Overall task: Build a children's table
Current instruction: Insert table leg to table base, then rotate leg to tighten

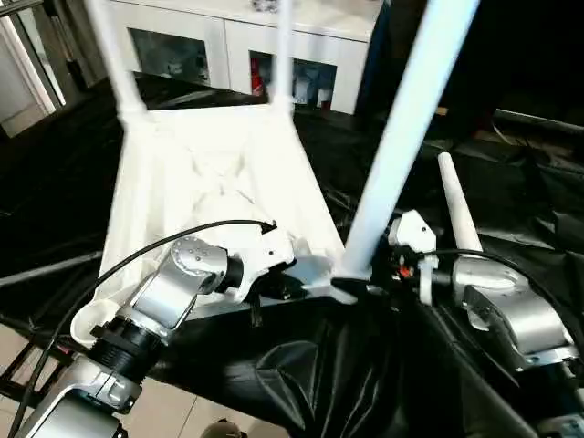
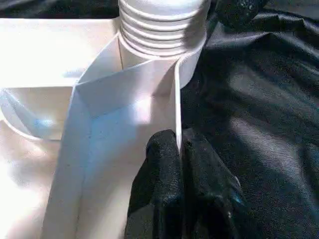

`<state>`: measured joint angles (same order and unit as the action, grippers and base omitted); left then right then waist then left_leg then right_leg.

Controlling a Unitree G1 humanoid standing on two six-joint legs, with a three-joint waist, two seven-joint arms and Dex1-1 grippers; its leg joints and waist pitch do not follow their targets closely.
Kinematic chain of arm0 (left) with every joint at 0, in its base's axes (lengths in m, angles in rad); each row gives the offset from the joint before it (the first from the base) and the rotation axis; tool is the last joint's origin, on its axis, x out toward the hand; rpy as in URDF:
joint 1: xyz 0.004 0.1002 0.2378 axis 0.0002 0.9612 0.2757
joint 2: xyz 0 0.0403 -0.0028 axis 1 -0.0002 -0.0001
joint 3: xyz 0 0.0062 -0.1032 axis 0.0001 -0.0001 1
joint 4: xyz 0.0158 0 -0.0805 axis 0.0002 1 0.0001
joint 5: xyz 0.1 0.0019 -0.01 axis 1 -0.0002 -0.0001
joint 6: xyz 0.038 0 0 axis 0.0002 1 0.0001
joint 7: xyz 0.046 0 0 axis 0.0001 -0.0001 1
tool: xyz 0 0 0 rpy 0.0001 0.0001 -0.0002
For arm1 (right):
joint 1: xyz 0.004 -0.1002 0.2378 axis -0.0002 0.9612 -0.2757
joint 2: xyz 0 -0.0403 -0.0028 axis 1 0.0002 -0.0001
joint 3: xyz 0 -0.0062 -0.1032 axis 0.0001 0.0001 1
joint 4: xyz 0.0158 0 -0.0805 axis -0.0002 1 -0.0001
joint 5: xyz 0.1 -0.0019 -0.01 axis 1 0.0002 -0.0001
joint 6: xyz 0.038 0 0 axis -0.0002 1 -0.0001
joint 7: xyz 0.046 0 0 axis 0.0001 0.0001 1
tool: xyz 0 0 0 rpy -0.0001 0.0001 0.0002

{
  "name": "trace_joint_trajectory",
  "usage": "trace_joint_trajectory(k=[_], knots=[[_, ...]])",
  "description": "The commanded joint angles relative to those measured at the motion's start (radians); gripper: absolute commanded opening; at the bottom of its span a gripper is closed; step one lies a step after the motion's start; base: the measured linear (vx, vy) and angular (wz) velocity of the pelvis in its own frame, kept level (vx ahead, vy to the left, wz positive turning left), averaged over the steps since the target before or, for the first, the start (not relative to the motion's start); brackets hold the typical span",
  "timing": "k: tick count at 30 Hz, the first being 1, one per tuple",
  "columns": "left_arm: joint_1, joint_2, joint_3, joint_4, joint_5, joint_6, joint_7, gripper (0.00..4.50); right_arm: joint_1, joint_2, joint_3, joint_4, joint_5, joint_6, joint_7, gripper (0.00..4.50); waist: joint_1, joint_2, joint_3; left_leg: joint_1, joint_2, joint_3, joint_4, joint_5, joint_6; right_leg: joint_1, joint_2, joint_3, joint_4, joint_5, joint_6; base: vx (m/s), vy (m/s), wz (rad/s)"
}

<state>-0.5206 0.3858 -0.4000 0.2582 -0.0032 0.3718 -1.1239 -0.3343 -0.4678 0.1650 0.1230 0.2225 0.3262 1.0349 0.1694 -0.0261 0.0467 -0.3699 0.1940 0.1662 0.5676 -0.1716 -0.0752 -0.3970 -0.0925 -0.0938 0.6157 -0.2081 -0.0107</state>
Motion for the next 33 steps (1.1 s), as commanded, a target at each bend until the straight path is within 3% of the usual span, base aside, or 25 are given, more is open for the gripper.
trace_joint_trajectory(k=[1, 12, 16, 20, 22, 24, 25, 26, 27, 28, 29, 30, 31, 33], knots=[[-0.016, -0.023, -0.009, -0.068, -0.031, -0.037, -0.02, 0.0, 0.008, 0.009, 0.039, -0.004, -0.005, 0.016, 0.015, 3.37, -0.005, -0.007, -0.061, 0.011, 0.039, -0.003, -0.055, -0.119, 0.045, 0.059, -0.062, 0.057, -0.061, -0.033, -0.197, 0.0, 0.0, 0.0], [-0.018, -0.021, -0.006, -0.051, -0.026, -0.044, -0.017, 0.0, 0.013, 0.026, 0.053, 0.025, -0.024, 0.01, -0.011, 2.46, -0.004, -0.006, -0.065, 0.009, 0.036, -0.003, -0.049, -0.098, 0.054, 0.061, -0.061, 0.056, -0.055, 0.001, -0.206, 0.0, 0.0, 0.0], [-0.019, -0.02, -0.005, -0.048, -0.026, -0.043, -0.018, 0.0, 0.019, 0.035, 0.051, 0.027, -0.017, 0.015, -0.015, 2.33, -0.004, -0.004, -0.065, 0.01, 0.036, -0.003, -0.049, -0.104, 0.05, 0.06, -0.059, 0.055, -0.054, 0.001, -0.208, 0.0, 0.0, 0.0], [-0.042, -0.061, 0.019, -0.009, -0.021, -0.004, 0.051, 0.0, 0.028, 0.096, 0.01, 0.077, -0.009, 0.023, -0.097, 2.11, -0.006, -0.003, -0.064, 0.01, 0.037, -0.003, -0.05, -0.121, 0.042, 0.059, -0.061, 0.056, -0.055, -0.02, -0.209, 0.0, 0.0, 0.0], [-0.048, -0.07, 0.023, -0.001, -0.018, 0.005, 0.067, 0.0, 0.027, 0.105, 0.004, 0.086, -0.012, 0.024, -0.115, 2.07, -0.007, -0.004, -0.061, 0.009, 0.035, -0.004, -0.052, -0.149, 0.027, 0.059, -0.062, 0.055, -0.061, -0.068, -0.203, 0.0, 0.0, 0.0], [-0.07, -0.099, 0.035, 0.036, -0.006, 0.015, 0.119, 0.0, 0.025, 0.137, -0.01, 0.114, -0.024, 0.021, -0.178, 2.07, -0.01, -0.003, -0.055, 0.013, 0.035, -0.004, -0.057, -0.207, 0.007, 0.054, -0.064, 0.057, -0.075, -0.184, -0.174, 0.0, 0.0, 0.0], [-0.112, -0.158, 0.064, 0.108, 0.01, 0.03, 0.227, 0.0, 0.017, 0.195, -0.039, 0.16, -0.036, 0.029, -0.285, 2.06, -0.011, -0.003, -0.053, 0.016, 0.036, -0.005, -0.061, -0.247, -0.004, 0.053, -0.067, 0.055, -0.084, -0.258, -0.155, 0.0, 0.0, 0.0], [-0.112, -0.158, 0.064, 0.108, 0.01, 0.03, 0.227, 0.0, 0.017, 0.195, -0.039, 0.16, -0.036, 0.029, -0.285, 2.06, -0.015, -0.004, -0.05, 0.016, 0.034, -0.003, -0.062, -0.262, -0.009, 0.048, -0.064, 0.056, -0.088, -0.294, -0.144, 0.0, 0.0, 0.0], [-0.15, -0.208, 0.092, 0.171, 0.018, 0.045, 0.322, 0.0, 0.006, 0.247, -0.063, 0.196, -0.045, 0.037, -0.378, 2.05, -0.015, -0.001, -0.051, 0.024, 0.034, -0.009, -0.063, -0.297, -0.027, 0.046, -0.069, 0.054, -0.094, -0.354, -0.131, 0.0, 0.0, 0.0], [-0.164, -0.23, 0.103, 0.194, 0.018, 0.054, 0.357, 0.0, 0.001, 0.269, -0.072, 0.208, -0.048, 0.047, -0.416, 2.05, -0.02, -0.004, -0.046, 0.02, 0.031, -0.007, -0.066, -0.308, -0.029, 0.046, -0.066, 0.054, -0.1, -0.388, -0.117, -0.054, 0.004, 0.0], [-0.186, -0.263, 0.118, 0.227, 0.017, 0.065, 0.406, 0.0, -0.009, 0.304, -0.083, 0.227, -0.055, 0.056, -0.473, 2.04, -0.022, -0.002, -0.047, 0.027, 0.032, -0.011, -0.067, -0.337, -0.04, 0.043, -0.07, 0.051, -0.106, -0.438, -0.104, 0.0, 0.0, 0.0], [-0.207, -0.296, 0.132, 0.261, 0.017, 0.075, 0.46, 0.0, -0.022, 0.343, -0.097, 0.25, -0.061, 0.064, -0.532, 2.04, -0.025, 0.002, -0.048, 0.029, 0.033, -0.014, -0.067, -0.352, -0.045, 0.042, -0.072, 0.05, -0.109, -0.461, -0.093, 0.0, 0.0, 0.0], [-0.207, -0.296, 0.132, 0.261, 0.017, 0.075, 0.46, 0.0, -0.022, 0.343, -0.097, 0.25, -0.061, 0.064, -0.532, 2.04, -0.029, -0.002, -0.05, 0.024, 0.031, -0.018, -0.07, -0.348, -0.044, 0.048, -0.072, 0.047, -0.111, -0.464, -0.082, 0.0, 0.0, 0.0], [-0.241, -0.352, 0.138, 0.32, 0.025, 0.075, 0.536, 0.0, -0.061, 0.415, -0.118, 0.306, -0.072, 0.07, -0.642, 2.04, -0.033, 0.0, -0.055, 0.02, 0.032, -0.017, -0.072, -0.32, -0.039, 0.05, -0.071, 0.048, -0.109, -0.409, -0.083, 0.0, 0.0, 0.0]])
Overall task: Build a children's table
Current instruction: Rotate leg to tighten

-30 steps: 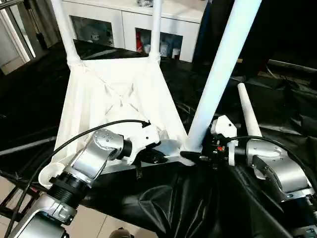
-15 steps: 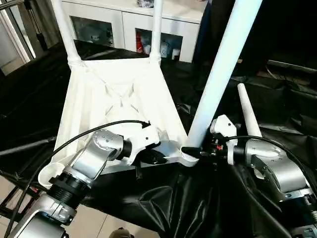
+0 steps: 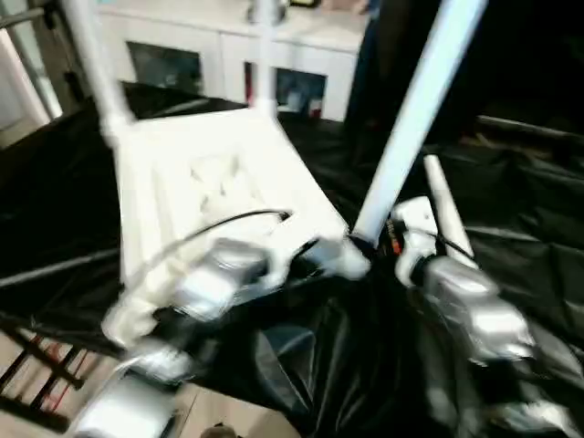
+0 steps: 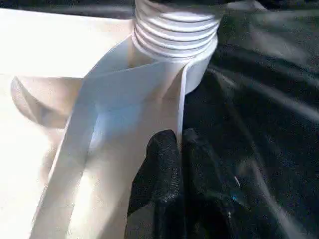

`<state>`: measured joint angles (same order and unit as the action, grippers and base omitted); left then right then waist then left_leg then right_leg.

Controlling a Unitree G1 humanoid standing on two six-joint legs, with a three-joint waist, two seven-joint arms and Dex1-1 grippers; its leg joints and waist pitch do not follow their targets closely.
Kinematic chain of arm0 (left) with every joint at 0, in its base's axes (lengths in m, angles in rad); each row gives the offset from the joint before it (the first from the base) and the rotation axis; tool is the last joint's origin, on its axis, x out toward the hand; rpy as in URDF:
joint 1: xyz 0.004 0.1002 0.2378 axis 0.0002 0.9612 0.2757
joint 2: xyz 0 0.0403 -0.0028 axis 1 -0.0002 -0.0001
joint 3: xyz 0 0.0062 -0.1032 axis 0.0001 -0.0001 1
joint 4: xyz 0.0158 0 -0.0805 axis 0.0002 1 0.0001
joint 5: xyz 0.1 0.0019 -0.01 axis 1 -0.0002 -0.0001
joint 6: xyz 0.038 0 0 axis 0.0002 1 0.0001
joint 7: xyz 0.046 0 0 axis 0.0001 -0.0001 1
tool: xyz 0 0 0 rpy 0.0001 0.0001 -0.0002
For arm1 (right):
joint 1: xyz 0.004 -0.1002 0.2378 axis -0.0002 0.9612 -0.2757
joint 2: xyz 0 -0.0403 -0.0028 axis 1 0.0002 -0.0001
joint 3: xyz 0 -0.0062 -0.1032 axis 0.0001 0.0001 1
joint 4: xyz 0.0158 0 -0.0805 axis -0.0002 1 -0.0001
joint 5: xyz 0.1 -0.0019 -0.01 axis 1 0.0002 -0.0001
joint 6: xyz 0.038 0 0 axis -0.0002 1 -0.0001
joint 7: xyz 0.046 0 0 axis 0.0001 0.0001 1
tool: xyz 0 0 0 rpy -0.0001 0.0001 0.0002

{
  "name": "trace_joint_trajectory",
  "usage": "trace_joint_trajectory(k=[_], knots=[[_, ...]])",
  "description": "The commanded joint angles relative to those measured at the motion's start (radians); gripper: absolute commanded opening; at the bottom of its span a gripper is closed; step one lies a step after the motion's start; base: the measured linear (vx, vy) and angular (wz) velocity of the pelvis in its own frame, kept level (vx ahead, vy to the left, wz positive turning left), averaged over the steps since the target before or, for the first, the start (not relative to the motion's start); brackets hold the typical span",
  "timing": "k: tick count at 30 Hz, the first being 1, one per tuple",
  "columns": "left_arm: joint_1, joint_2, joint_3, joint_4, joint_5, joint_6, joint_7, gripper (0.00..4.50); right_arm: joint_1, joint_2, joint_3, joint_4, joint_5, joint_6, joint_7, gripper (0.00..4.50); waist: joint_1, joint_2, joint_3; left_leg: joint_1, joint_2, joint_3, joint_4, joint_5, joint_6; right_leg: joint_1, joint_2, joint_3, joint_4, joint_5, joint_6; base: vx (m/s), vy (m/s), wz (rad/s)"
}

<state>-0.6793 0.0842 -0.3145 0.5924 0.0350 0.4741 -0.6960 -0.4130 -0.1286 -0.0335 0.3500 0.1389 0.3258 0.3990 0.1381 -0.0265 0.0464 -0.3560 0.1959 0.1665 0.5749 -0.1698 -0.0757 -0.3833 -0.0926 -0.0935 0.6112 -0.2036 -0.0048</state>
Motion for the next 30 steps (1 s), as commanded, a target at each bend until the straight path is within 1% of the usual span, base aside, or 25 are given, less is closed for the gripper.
trace_joint_trajectory(k=[1, 2, 3, 4, 5, 6, 7, 8, 9, 10, 11, 13, 15, 17, 20, 22, 23, 24, 25, 27, 28, 29, 30], knots=[[-0.089, -0.061, 0.05, -0.002, -0.009, -0.03, 0.121, 0.0, 0.006, 0.089, 0.081, 0.094, 0.008, 0.067, -0.023, 2.04, -0.007, 0.003, -0.054, -0.001, 0.03, -0.019, -0.082, -0.306, -0.038, 0.04, -0.067, 0.048, -0.101, -0.374, -0.092, 0.0, 0.0, 0.0], [-0.095, -0.069, 0.044, 0.01, -0.005, -0.034, 0.126, 0.0, -0.009, 0.089, 0.095, 0.114, -0.006, 0.055, -0.023, 2.04, -0.007, 0.002, -0.053, -0.001, 0.03, -0.019, -0.082, -0.307, -0.038, 0.041, -0.066, 0.047, -0.1, -0.367, -0.092, 0.0, 0.0, 0.0], [-0.105, -0.079, 0.038, 0.03, 0.004, -0.044, 0.13, 0.0, -0.035, 0.093, 0.095, 0.149, -0.012, 0.042, -0.029, 2.04, -0.008, 0.003, -0.055, 0.006, 0.028, -0.015, -0.079, -0.314, -0.034, 0.036, -0.067, 0.05, -0.102, -0.354, -0.1, 0.0, 0.0, 0.0], [-0.107, -0.081, 0.038, 0.036, 0.007, -0.049, 0.13, 0.0, -0.042, 0.097, 0.085, 0.158, -0.007, 0.043, -0.034, 2.04, -0.009, 0.003, -0.055, 0.006, 0.029, -0.015, -0.078, -0.308, -0.028, 0.036, -0.066, 0.051, -0.099, -0.325, -0.113, 0.0, 0.0, 0.0], [-0.106, -0.08, 0.036, 0.037, 0.008, -0.055, 0.121, 0.0, -0.047, 0.101, 0.07, 0.163, 0.006, 0.044, -0.03, 2.04, -0.01, 0.002, -0.056, 0.004, 0.029, -0.014, -0.078, -0.3, -0.025, 0.038, -0.065, 0.052, -0.097, -0.308, -0.118, 0.0, 0.0, 0.0], [-0.106, -0.08, 0.036, 0.038, 0.009, -0.056, 0.12, 0.0, -0.048, 0.102, 0.068, 0.165, 0.008, 0.044, -0.03, 2.04, -0.01, 0.002, -0.057, 0.002, 0.029, -0.013, -0.077, -0.281, -0.018, 0.04, -0.065, 0.052, -0.093, -0.273, -0.127, 0.0, 0.0, 0.0], [-0.105, -0.075, 0.031, 0.042, 0.013, -0.07, 0.102, 0.0, -0.055, 0.106, 0.06, 0.174, 0.013, 0.042, -0.021, 2.58, -0.009, 0.0, -0.059, 0.001, 0.03, -0.011, -0.075, -0.256, -0.012, 0.042, -0.064, 0.054, -0.087, -0.225, -0.141, 0.0, 0.0, 0.0], [-0.104, -0.07, 0.028, 0.045, 0.014, -0.077, 0.09, 0.0, -0.059, 0.11, 0.056, 0.181, 0.01, 0.04, -0.021, 2.71, -0.009, 0.0, -0.06, 0.001, 0.03, -0.011, -0.074, -0.244, -0.009, 0.043, -0.064, 0.054, -0.084, -0.205, -0.148, 0.0, 0.0, 0.0], [-0.099, -0.059, 0.018, 0.042, 0.017, -0.085, 0.071, 0.0, -0.063, 0.113, 0.054, 0.187, 0.001, 0.036, -0.026, 2.71, -0.009, -0.001, -0.06, -0.001, 0.028, -0.009, -0.073, -0.23, -0.001, 0.044, -0.064, 0.053, -0.083, -0.187, -0.154, 0.0, 0.0, 0.0], [-0.098, -0.055, 0.015, 0.04, 0.019, -0.088, 0.066, 0.0, -0.064, 0.113, 0.055, 0.188, -0.002, 0.034, -0.028, 2.77, -0.012, 0.001, -0.06, -0.003, 0.029, -0.01, -0.075, -0.219, 0.0, 0.046, -0.064, 0.052, -0.081, -0.181, -0.156, 0.0, 0.0, 0.0], [-0.097, -0.052, 0.011, 0.043, 0.02, -0.097, 0.061, 0.0, -0.066, 0.113, 0.058, 0.192, -0.007, 0.03, -0.027, 2.77, -0.013, 0.001, -0.06, -0.002, 0.029, -0.009, -0.075, -0.221, 0.001, 0.045, -0.064, 0.052, -0.082, -0.185, -0.157, 0.0, 0.0, 0.0], [-0.09, -0.042, 0.0, 0.039, 0.019, -0.109, 0.04, 0.0, -0.072, 0.112, 0.058, 0.202, -0.018, 0.018, -0.032, 3.07, -0.017, 0.001, -0.058, 0.0, 0.031, -0.009, -0.076, -0.231, 0.001, 0.043, -0.065, 0.052, -0.085, -0.205, -0.159, 0.0, 0.0, 0.0], [-0.083, -0.034, -0.006, 0.029, 0.018, -0.106, 0.025, 0.0, -0.078, 0.105, 0.063, 0.209, -0.023, 0.012, -0.018, 3.18, -0.019, 0.003, -0.055, 0.002, 0.031, -0.009, -0.078, -0.262, -0.005, 0.042, -0.066, 0.053, -0.09, -0.25, -0.155, 0.0, 0.0, 0.0], [-0.071, -0.021, -0.017, 0.009, 0.021, -0.106, -0.003, 0.0, -0.081, 0.094, 0.065, 0.204, -0.016, 0.014, 0.009, 3.18, -0.021, 0.003, -0.053, 0.004, 0.032, -0.01, -0.08, -0.282, -0.009, 0.041, -0.066, 0.054, -0.093, -0.278, -0.149, 0.0, 0.0, 0.0], [-0.056, -0.003, -0.029, -0.011, 0.028, -0.125, -0.038, 0.0, -0.09, 0.084, 0.057, 0.203, -0.007, 0.012, 0.041, 2.89, -0.022, 0.004, -0.052, 0.005, 0.032, -0.01, -0.082, -0.293, -0.01, 0.039, -0.066, 0.055, -0.094, -0.285, -0.148, 0.0, 0.0, 0.0], [-0.044, 0.011, -0.032, -0.029, 0.028, -0.119, -0.054, 0.0, -0.097, 0.069, 0.047, 0.202, 0.0, 0.013, 0.064, 2.75, -0.023, 0.004, -0.052, 0.005, 0.034, -0.01, -0.082, -0.295, -0.01, 0.04, -0.066, 0.055, -0.092, -0.276, -0.153, 0.0, 0.0, 0.0], [-0.039, 0.02, -0.034, -0.038, 0.028, -0.115, -0.062, 0.0, -0.101, 0.059, 0.044, 0.203, 0.001, 0.012, 0.073, 2.75, -0.022, 0.005, -0.053, 0.007, 0.035, -0.01, -0.082, -0.294, -0.011, 0.039, -0.067, 0.055, -0.091, -0.27, -0.159, 0.0, 0.0, 0.0], [-0.035, 0.028, -0.036, -0.045, 0.03, -0.115, -0.069, 0.0, -0.104, 0.051, 0.041, 0.205, 0.002, 0.012, 0.08, 2.63, -0.024, 0.002, -0.053, 0.006, 0.035, -0.01, -0.082, -0.288, -0.01, 0.039, -0.066, 0.056, -0.09, -0.259, -0.164, 0.0, 0.0, 0.0], [-0.028, 0.044, -0.041, -0.053, 0.031, -0.119, -0.081, 0.0, -0.109, 0.036, 0.037, 0.21, 0.002, 0.01, 0.096, 2.56, -0.022, 0.004, -0.054, 0.007, 0.036, -0.01, -0.082, -0.287, -0.01, 0.039, -0.067, 0.056, -0.089, -0.256, -0.168, 0.0, 0.0, 0.0], [-0.025, 0.052, -0.041, -0.059, 0.031, -0.119, -0.088, 0.0, -0.112, 0.027, 0.035, 0.214, -0.001, 0.008, 0.108, 2.42, -0.022, 0.003, -0.053, 0.006, 0.035, -0.008, -0.08, -0.279, -0.007, 0.038, -0.067, 0.056, -0.089, -0.253, -0.17, 0.0, 0.0, 0.0], [-0.022, 0.057, -0.041, -0.065, 0.032, -0.118, -0.092, 0.0, -0.114, 0.019, 0.032, 0.218, -0.002, 0.008, 0.116, 2.33, -0.022, 0.001, -0.053, 0.005, 0.036, -0.008, -0.081, -0.273, -0.007, 0.039, -0.066, 0.055, -0.087, -0.248, -0.17, 0.0, 0.0, 0.0], [-0.021, 0.058, -0.041, -0.066, 0.032, -0.118, -0.094, 0.0, -0.114, 0.018, 0.032, 0.219, -0.002, 0.008, 0.118, 2.25, -0.021, 0.003, -0.053, 0.006, 0.035, -0.008, -0.081, -0.273, -0.006, 0.039, -0.066, 0.056, -0.088, -0.247, -0.171, 0.0, 0.0, 0.0], [-0.018, 0.062, -0.041, -0.073, 0.032, -0.117, -0.098, 0.0, -0.115, 0.013, 0.029, 0.222, -0.003, 0.007, 0.126, 2.21, -0.022, 0.001, -0.053, 0.005, 0.036, -0.008, -0.082, -0.271, -0.007, 0.039, -0.067, 0.056, -0.086, -0.244, -0.172, 0.0, 0.0, 0.0]])
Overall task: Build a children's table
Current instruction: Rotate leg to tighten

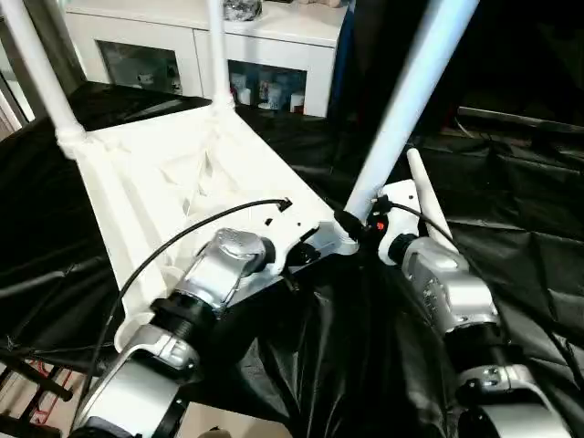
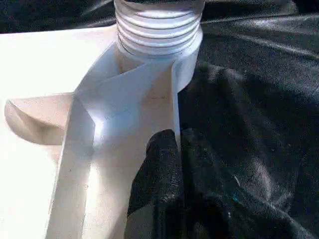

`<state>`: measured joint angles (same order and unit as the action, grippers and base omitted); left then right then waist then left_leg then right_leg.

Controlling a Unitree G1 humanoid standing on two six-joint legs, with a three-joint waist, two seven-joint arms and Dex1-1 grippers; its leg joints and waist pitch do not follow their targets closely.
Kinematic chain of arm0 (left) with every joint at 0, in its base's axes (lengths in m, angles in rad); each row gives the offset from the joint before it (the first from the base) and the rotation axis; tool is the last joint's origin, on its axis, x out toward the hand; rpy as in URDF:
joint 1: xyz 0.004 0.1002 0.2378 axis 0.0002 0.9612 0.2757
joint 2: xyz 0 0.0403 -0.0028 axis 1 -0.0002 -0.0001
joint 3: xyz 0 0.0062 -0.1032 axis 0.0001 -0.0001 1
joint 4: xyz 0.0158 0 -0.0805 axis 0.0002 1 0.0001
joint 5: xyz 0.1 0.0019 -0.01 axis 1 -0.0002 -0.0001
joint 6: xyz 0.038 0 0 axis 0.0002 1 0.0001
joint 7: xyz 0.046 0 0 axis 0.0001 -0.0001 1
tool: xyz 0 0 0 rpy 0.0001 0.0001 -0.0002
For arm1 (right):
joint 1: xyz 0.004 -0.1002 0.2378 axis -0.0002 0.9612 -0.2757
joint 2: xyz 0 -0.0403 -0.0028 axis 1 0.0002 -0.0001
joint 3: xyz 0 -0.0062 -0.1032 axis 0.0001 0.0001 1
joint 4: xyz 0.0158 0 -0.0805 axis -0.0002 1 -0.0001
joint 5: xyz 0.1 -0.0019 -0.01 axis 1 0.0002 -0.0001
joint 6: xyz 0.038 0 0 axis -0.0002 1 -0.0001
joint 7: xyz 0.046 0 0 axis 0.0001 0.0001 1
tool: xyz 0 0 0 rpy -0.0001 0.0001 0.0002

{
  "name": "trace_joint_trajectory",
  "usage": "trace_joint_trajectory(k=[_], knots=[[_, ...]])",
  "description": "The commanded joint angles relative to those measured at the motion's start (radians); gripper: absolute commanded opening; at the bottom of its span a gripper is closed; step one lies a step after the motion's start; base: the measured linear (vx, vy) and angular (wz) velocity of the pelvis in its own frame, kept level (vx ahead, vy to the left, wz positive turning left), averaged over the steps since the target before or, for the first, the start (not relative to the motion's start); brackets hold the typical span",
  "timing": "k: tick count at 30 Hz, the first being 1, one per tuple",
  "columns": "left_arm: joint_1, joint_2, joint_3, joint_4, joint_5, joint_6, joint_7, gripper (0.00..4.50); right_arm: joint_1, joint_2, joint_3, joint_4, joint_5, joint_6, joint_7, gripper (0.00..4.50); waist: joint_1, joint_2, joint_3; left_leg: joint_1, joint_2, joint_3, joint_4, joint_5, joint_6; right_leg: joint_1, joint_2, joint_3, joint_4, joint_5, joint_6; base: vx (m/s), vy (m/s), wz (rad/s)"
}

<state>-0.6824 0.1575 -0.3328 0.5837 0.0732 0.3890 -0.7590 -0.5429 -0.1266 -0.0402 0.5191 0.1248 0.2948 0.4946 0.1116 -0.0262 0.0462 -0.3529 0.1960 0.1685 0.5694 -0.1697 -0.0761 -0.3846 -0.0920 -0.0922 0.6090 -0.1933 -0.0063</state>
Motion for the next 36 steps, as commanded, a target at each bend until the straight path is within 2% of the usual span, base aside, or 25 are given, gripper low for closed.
trace_joint_trajectory(k=[1, 2, 7, 14, 15, 19, 22, 25, 27, 33, 36], knots=[[-0.011, -0.006, -0.024, -0.072, -0.006, -0.031, -0.042, 0.0, 0.014, 0.006, 0.034, 0.054, 0.012, 0.039, 0.036, 2.18, 0.005, 0.001, -0.053, 0.002, 0.037, -0.01, -0.076, -0.268, -0.007, 0.04, -0.068, 0.055, -0.084, -0.25, -0.171, 0.0, 0.0, 0.0], [-0.006, -0.001, -0.026, -0.08, -0.006, -0.03, -0.048, 0.0, 0.013, 0.002, 0.034, 0.056, 0.012, 0.042, 0.043, 2.14, 0.004, -0.002, -0.053, 0.001, 0.036, -0.009, -0.075, -0.266, -0.005, 0.041, -0.067, 0.055, -0.084, -0.248, -0.171, 0.0, 0.0, 0.0], [0.021, 0.03, -0.037, -0.129, -0.011, -0.027, -0.087, 0.0, 0.013, -0.019, 0.046, 0.056, 0.012, 0.042, 0.098, 2.08, 0.005, -0.003, -0.053, 0.001, 0.037, -0.009, -0.075, -0.252, -0.001, 0.042, -0.069, 0.055, -0.083, -0.244, -0.171, 0.0, 0.0, 0.0], [0.06, 0.08, -0.05, -0.186, -0.039, -0.054, -0.185, 0.0, 0.033, -0.057, 0.092, 0.022, 0.018, 0.065, 0.217, 2.07, 0.005, -0.003, -0.053, 0.002, 0.037, -0.005, -0.074, -0.229, 0.009, 0.041, -0.066, 0.056, -0.078, -0.202, -0.186, 0.0, 0.0, 0.0], [0.081, 0.117, -0.063, -0.225, -0.063, -0.087, -0.261, 0.0, 0.049, -0.084, 0.118, 0.0, 0.021, 0.075, 0.287, 2.05, 0.007, -0.004, -0.053, 0.002, 0.038, -0.007, -0.075, -0.226, 0.008, 0.042, -0.066, 0.055, -0.077, -0.198, -0.186, 0.0, 0.0, 0.0], [0.106, 0.163, -0.078, -0.283, -0.091, -0.096, -0.345, 0.0, 0.072, -0.127, 0.147, -0.013, 0.013, 0.066, 0.372, 2.04, 0.008, -0.006, -0.053, 0.003, 0.039, -0.005, -0.074, -0.221, 0.015, 0.042, -0.065, 0.056, -0.073, -0.174, -0.193, 0.0, 0.0, 0.0], [0.116, 0.194, -0.083, -0.294, -0.08, -0.112, -0.379, 0.0, 0.096, -0.181, 0.181, -0.007, -0.015, 0.022, 0.446, 2.04, 0.013, -0.004, -0.049, 0.006, 0.04, -0.005, -0.076, -0.255, 0.006, 0.038, -0.067, 0.057, -0.079, -0.229, -0.189, 0.0, 0.0, 0.0], [0.124, 0.212, -0.09, -0.295, -0.075, -0.125, -0.402, 0.0, 0.111, -0.202, 0.203, -0.018, -0.021, 0.017, 0.482, 2.04, 0.02, -0.002, -0.049, 0.008, 0.041, -0.006, -0.078, -0.269, 0.0, 0.038, -0.067, 0.058, -0.082, -0.244, -0.183, 0.0, 0.0, 0.0], [0.132, 0.224, -0.095, -0.303, -0.077, -0.131, -0.422, 0.0, 0.119, -0.215, 0.215, -0.024, -0.021, 0.017, 0.501, 2.04, 0.026, -0.005, -0.049, 0.01, 0.042, -0.006, -0.079, -0.277, -0.004, 0.038, -0.067, 0.058, -0.081, -0.246, -0.179, 0.0, 0.0, 0.0], [0.144, 0.238, -0.1, -0.325, -0.094, -0.116, -0.45, 0.0, 0.119, -0.221, 0.22, -0.007, -0.019, 0.009, 0.514, 2.03, 0.027, -0.004, -0.051, 0.009, 0.041, -0.008, -0.079, -0.281, -0.012, 0.039, -0.066, 0.057, -0.077, -0.224, -0.189, 0.0, 0.0, 0.0], [0.126, 0.203, -0.077, -0.28, -0.081, -0.094, -0.39, 0.0, 0.111, -0.19, 0.194, 0.025, -0.026, -0.005, 0.434, 2.03, 0.027, -0.005, -0.052, 0.008, 0.04, -0.007, -0.078, -0.272, -0.013, 0.04, -0.066, 0.057, -0.076, -0.216, -0.193, 0.0, 0.0, 0.0]])
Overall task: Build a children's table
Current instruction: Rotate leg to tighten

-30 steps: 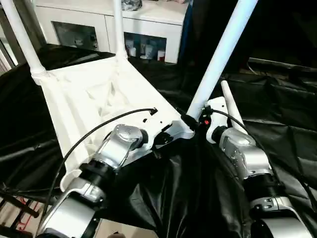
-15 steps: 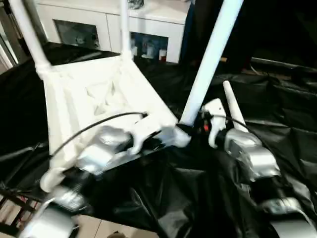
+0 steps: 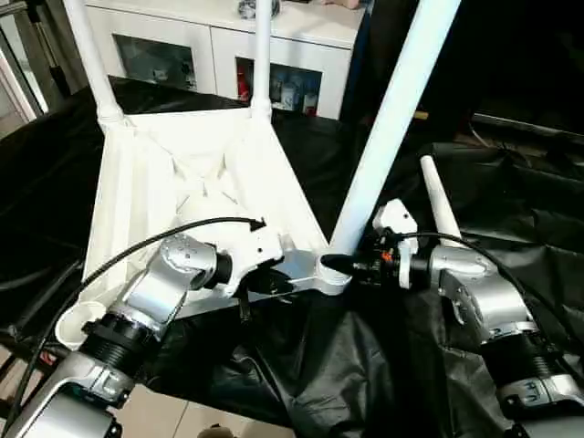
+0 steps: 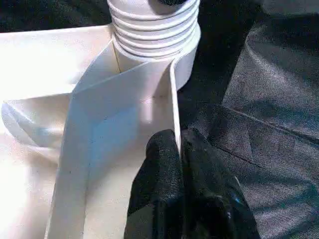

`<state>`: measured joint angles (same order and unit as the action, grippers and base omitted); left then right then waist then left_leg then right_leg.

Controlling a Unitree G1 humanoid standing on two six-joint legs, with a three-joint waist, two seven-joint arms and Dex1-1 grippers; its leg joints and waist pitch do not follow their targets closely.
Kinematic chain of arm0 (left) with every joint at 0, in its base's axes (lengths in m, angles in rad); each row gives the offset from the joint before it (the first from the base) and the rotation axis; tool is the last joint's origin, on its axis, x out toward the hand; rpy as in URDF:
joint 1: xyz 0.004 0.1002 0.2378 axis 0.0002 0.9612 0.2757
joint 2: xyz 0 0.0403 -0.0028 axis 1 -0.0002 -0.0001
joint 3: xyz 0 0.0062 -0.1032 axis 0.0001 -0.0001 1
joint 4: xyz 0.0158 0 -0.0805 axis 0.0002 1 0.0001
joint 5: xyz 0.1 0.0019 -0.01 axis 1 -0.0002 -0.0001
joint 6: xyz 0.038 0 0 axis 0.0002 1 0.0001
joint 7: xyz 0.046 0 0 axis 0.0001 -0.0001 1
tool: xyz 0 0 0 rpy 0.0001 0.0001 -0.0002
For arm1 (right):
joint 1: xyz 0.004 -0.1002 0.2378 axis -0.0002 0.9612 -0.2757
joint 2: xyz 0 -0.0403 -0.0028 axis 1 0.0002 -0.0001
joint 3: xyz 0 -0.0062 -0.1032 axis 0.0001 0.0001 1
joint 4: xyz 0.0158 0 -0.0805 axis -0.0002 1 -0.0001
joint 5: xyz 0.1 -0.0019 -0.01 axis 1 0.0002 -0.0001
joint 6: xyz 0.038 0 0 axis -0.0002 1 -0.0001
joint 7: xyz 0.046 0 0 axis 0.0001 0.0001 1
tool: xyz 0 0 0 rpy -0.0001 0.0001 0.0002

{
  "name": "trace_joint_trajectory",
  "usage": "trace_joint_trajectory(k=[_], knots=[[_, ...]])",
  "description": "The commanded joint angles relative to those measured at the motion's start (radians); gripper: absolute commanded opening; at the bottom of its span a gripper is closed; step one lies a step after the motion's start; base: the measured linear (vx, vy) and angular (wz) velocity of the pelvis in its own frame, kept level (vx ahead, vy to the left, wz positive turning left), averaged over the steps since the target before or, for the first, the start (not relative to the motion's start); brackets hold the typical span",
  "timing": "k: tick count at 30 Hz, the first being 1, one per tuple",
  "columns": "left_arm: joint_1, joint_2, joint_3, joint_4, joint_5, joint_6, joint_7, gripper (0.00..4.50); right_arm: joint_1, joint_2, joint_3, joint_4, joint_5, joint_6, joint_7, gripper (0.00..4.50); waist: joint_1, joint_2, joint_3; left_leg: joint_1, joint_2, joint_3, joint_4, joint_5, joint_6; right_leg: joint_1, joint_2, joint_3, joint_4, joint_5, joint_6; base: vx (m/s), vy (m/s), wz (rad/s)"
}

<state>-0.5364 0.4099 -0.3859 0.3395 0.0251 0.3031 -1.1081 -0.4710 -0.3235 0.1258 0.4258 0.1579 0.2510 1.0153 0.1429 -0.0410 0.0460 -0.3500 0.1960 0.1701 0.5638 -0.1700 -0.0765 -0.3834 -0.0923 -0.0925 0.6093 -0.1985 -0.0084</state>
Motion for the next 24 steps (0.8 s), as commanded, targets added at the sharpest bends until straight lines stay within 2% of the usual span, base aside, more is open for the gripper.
trace_joint_trajectory(k=[1, 2, 3, 4, 6, 7, 8, 9, 10, 12, 13, 15, 17, 20, 22, 23, 24], knots=[[-0.044, -0.088, -0.004, 0.015, -0.018, 0.015, 0.031, 0.0, 0.028, 0.037, 0.001, 0.153, -0.068, 0.033, -0.184, 2.03, -0.005, 0.01, -0.051, 0.005, 0.04, -0.008, -0.073, -0.272, -0.013, 0.038, -0.066, 0.058, -0.077, -0.213, -0.191, 0.0, 0.0, 0.0], [-0.05, -0.096, 0.0, 0.027, -0.014, 0.018, 0.047, 0.0, 0.026, 0.044, -0.005, 0.16, -0.069, 0.036, -0.203, 2.03, -0.008, 0.01, -0.044, 0.007, 0.038, -0.008, -0.075, -0.301, -0.024, 0.032, -0.066, 0.057, -0.085, -0.273, -0.184, 0.0, 0.0, 0.0], [-0.09, -0.148, 0.024, 0.104, 0.007, 0.032, 0.15, 0.0, 0.014, 0.085, -0.04, 0.198, -0.07, 0.06, -0.318, 2.03, -0.009, 0.01, -0.046, 0.012, 0.037, -0.01, -0.075, -0.331, -0.037, 0.031, -0.069, 0.056, -0.091, -0.345, -0.166, 0.0, 0.0, 0.0], [-0.093, -0.151, 0.026, 0.109, 0.009, 0.033, 0.156, 0.0, 0.014, 0.088, -0.041, 0.199, -0.07, 0.061, -0.324, 2.03, -0.009, 0.009, -0.044, 0.018, 0.037, -0.013, -0.076, -0.368, -0.048, 0.026, -0.071, 0.055, -0.1, -0.411, -0.144, 0.0, 0.0, 0.0], [-0.129, -0.195, 0.044, 0.17, 0.022, 0.05, 0.243, 0.0, 0.012, 0.123, -0.057, 0.214, -0.07, 0.084, -0.397, 2.02, -0.01, 0.007, -0.043, 0.015, 0.037, -0.018, -0.078, -0.395, -0.046, 0.028, -0.073, 0.053, -0.107, -0.46, -0.118, 0.0, 0.0, 0.0], [-0.163, -0.24, 0.063, 0.224, 0.023, 0.073, 0.317, 0.0, 0.006, 0.163, -0.076, 0.232, -0.066, 0.106, -0.47, 2.02, -0.013, 0.011, -0.041, 0.015, 0.035, -0.016, -0.078, -0.403, -0.046, 0.024, -0.071, 0.054, -0.11, -0.476, -0.109, 0.0, 0.0, 0.0], [-0.186, -0.27, 0.076, 0.26, 0.022, 0.088, 0.365, 0.0, 0.001, 0.19, -0.088, 0.245, -0.063, 0.12, -0.519, 2.02, -0.013, 0.011, -0.041, 0.024, 0.034, -0.019, -0.076, -0.427, -0.053, 0.019, -0.073, 0.05, -0.118, -0.53, -0.092, 0.0, 0.0, 0.0], [-0.212, -0.302, 0.085, 0.299, 0.026, 0.1, 0.416, 0.0, -0.01, 0.225, -0.102, 0.266, -0.058, 0.141, -0.575, 2.02, -0.014, 0.009, -0.041, 0.027, 0.03, -0.021, -0.074, -0.442, -0.051, 0.015, -0.075, 0.046, -0.126, -0.58, -0.073, 0.0, 0.0, 0.0], [-0.219, -0.312, 0.085, 0.309, 0.027, 0.102, 0.428, 0.0, -0.014, 0.235, -0.104, 0.274, -0.057, 0.146, -0.589, 2.02, -0.016, 0.012, -0.041, 0.021, 0.03, -0.024, -0.076, -0.438, -0.049, 0.019, -0.076, 0.045, -0.129, -0.594, -0.06, 0.0, 0.0, 0.0], [-0.257, -0.369, 0.088, 0.371, 0.033, 0.109, 0.493, 0.0, -0.045, 0.295, -0.115, 0.321, -0.049, 0.173, -0.662, 2.02, -0.018, 0.01, -0.042, 0.022, 0.03, -0.026, -0.078, -0.446, -0.045, 0.019, -0.075, 0.039, -0.136, -0.595, -0.048, 0.0, 0.0, 0.0], [-0.266, -0.384, 0.09, 0.389, 0.041, 0.107, 0.506, 0.0, -0.056, 0.309, -0.119, 0.338, -0.044, 0.173, -0.676, 2.02, -0.018, 0.015, -0.042, 0.022, 0.029, -0.027, -0.079, -0.445, -0.044, 0.019, -0.074, 0.039, -0.136, -0.586, -0.049, 0.0, 0.0, 0.0], [-0.276, -0.399, 0.09, 0.414, 0.055, 0.101, 0.518, 0.0, -0.073, 0.319, -0.115, 0.367, -0.044, 0.159, -0.682, 2.02, -0.023, 0.018, -0.044, 0.022, 0.032, -0.029, -0.084, -0.458, -0.043, 0.022, -0.072, 0.036, -0.137, -0.541, -0.052, 0.0, 0.0, 0.0], [-0.278, -0.404, 0.092, 0.42, 0.056, 0.097, 0.515, 0.0, -0.081, 0.321, -0.126, 0.372, -0.031, 0.162, -0.683, 2.02, -0.031, 0.019, -0.042, 0.026, 0.033, -0.029, -0.088, -0.485, -0.037, 0.02, -0.069, 0.034, -0.14, -0.525, -0.062, 0.0, 0.0, 0.0], [-0.281, -0.405, 0.093, 0.431, 0.057, 0.089, 0.509, 0.0, -0.081, 0.32, -0.121, 0.368, -0.04, 0.157, -0.666, 2.02, -0.039, 0.021, -0.038, 0.034, 0.031, -0.033, -0.089, -0.54, -0.036, 0.018, -0.073, 0.028, -0.152, -0.583, -0.049, 0.0, 0.0, 0.0], [-0.283, -0.403, 0.089, 0.442, 0.056, 0.079, 0.504, 0.0, -0.077, 0.324, -0.111, 0.353, -0.045, 0.147, -0.632, 2.02, -0.041, 0.023, -0.041, 0.031, 0.033, -0.036, -0.094, -0.547, -0.035, 0.025, -0.073, 0.026, -0.153, -0.567, -0.044, 0.0, 0.0, 0.0], [-0.288, -0.404, 0.089, 0.453, 0.056, 0.07, 0.503, 0.0, -0.077, 0.33, -0.113, 0.345, -0.039, 0.147, -0.617, 2.02, -0.041, 0.022, -0.041, 0.031, 0.033, -0.035, -0.095, -0.544, -0.033, 0.025, -0.073, 0.027, -0.153, -0.557, -0.045, 0.0, 0.0, 0.0], [-0.289, -0.404, 0.088, 0.458, 0.056, 0.066, 0.501, 0.0, -0.077, 0.332, -0.114, 0.338, -0.04, 0.143, -0.616, 2.02, -0.04, 0.021, -0.04, 0.035, 0.033, -0.034, -0.095, -0.546, -0.033, 0.02, -0.073, 0.03, -0.154, -0.55, -0.049, 0.0, 0.0, 0.0]])
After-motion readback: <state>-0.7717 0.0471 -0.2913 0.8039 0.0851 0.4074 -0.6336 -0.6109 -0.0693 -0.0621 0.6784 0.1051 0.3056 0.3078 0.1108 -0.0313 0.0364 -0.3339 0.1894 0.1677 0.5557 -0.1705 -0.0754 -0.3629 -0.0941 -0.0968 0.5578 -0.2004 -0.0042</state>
